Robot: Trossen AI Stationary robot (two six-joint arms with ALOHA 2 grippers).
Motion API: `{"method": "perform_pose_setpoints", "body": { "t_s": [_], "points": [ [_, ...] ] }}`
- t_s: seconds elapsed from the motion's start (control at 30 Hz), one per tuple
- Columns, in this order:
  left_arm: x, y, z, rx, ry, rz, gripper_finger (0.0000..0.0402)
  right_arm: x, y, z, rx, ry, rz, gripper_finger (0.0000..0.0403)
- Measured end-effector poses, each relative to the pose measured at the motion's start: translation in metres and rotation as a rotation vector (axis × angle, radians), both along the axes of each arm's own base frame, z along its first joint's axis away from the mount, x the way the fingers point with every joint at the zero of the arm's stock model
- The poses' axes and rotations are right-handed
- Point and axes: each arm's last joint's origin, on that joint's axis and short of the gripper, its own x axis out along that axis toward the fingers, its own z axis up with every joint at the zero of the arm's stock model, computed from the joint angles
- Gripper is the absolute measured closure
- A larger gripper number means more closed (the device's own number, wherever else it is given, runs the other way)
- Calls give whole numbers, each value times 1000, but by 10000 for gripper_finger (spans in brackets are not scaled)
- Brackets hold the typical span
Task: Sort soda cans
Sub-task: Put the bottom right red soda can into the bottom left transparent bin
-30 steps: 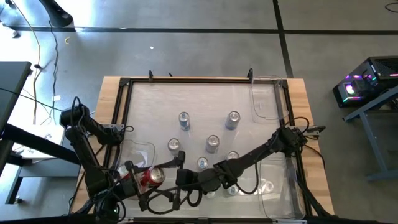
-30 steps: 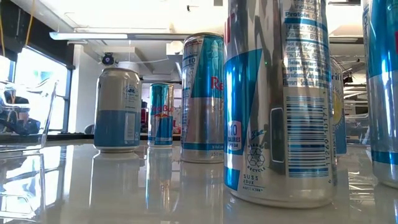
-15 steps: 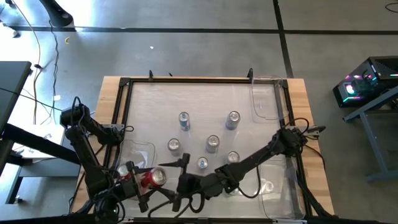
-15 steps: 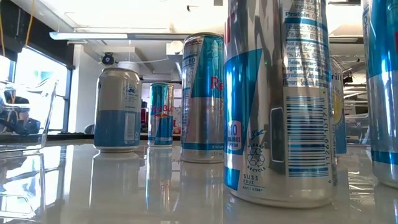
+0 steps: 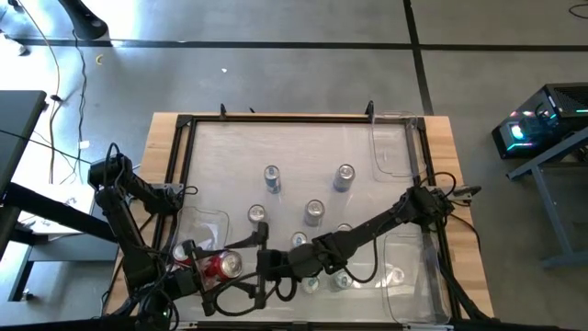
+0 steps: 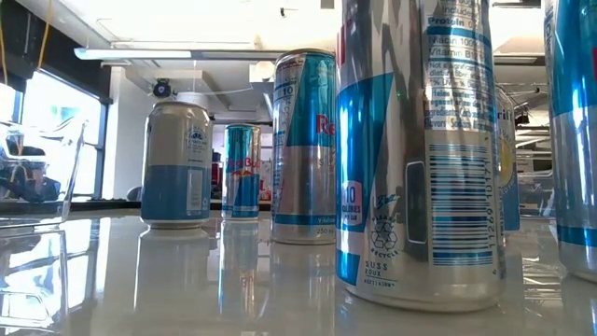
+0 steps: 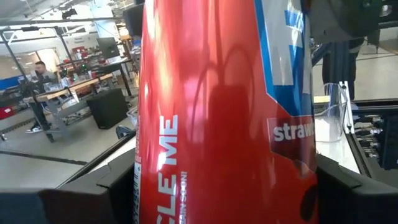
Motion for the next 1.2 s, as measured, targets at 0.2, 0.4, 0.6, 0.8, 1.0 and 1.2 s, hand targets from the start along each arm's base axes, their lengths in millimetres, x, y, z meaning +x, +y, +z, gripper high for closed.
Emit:
{"method": "perform_pose_setpoints", "body": {
  "t_s": [0.2, 0.4, 0.6, 0.8, 1.0, 1.2],
  "points": [
    [6, 3, 0, 3, 7, 15, 110, 1, -1, -3, -18, 28, 25, 63],
    [15, 7, -1, 2, 37, 12, 104, 1, -1, -6, -39, 54, 22, 113],
    [15, 10, -5, 5, 116, -56, 81, -2, -1, -8, -68, 122, 4, 115],
    [4, 30, 6, -135, 195, -126, 74, -11, -18, 2, 40, 226, -49, 115],
    [-19, 49, 15, -223, 324, -189, 73, -9, -27, -14, 8, 340, -142, 116],
    [-28, 62, 11, -275, 385, -141, 73, -3, -27, -29, 30, 374, -162, 116]
  ]
}}
